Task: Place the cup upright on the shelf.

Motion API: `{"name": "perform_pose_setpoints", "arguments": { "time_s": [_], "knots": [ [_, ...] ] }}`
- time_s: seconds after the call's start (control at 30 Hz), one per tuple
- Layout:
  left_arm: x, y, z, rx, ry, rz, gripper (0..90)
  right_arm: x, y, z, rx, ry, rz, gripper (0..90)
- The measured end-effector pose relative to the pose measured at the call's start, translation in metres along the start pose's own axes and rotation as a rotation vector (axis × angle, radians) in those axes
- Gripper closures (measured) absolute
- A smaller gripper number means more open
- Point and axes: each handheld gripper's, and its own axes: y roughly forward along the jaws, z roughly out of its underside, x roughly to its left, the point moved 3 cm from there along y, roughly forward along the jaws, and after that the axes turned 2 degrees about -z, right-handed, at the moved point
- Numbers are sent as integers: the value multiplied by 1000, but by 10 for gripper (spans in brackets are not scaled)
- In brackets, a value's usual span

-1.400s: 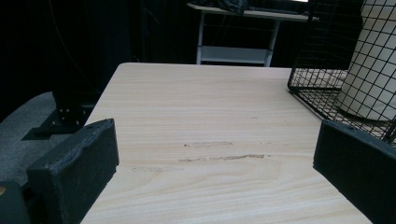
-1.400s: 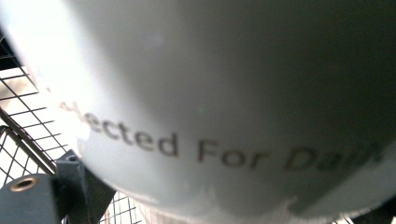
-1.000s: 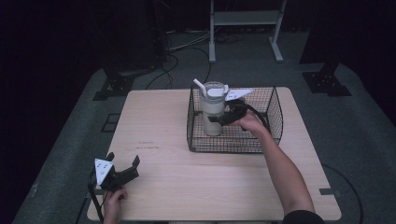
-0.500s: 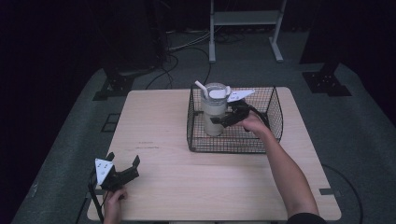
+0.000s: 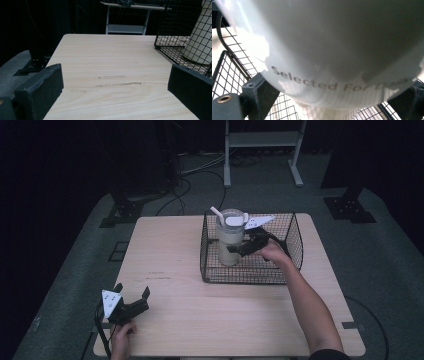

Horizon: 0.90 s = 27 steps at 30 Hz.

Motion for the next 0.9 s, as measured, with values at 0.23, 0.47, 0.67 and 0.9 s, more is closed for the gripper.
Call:
{"name": "perform_pose_setpoints", "arguments": {
  "time_s": [0.23,0.47,0.67,0.9],
  "knots": [
    [-1,0,0,1,5,0,0,-1,-5,-1,-5,-9,6,77],
    [-1,0,0,2,6,1,0,0,-13,0,-6,0,13,77],
    [-1,0,0,3,7,1,0,0,-20,1,-3,5,30,80],
    [-1,0,0,3,8,2,0,0,-33,2,-15,22,58,81]
  ]
}}
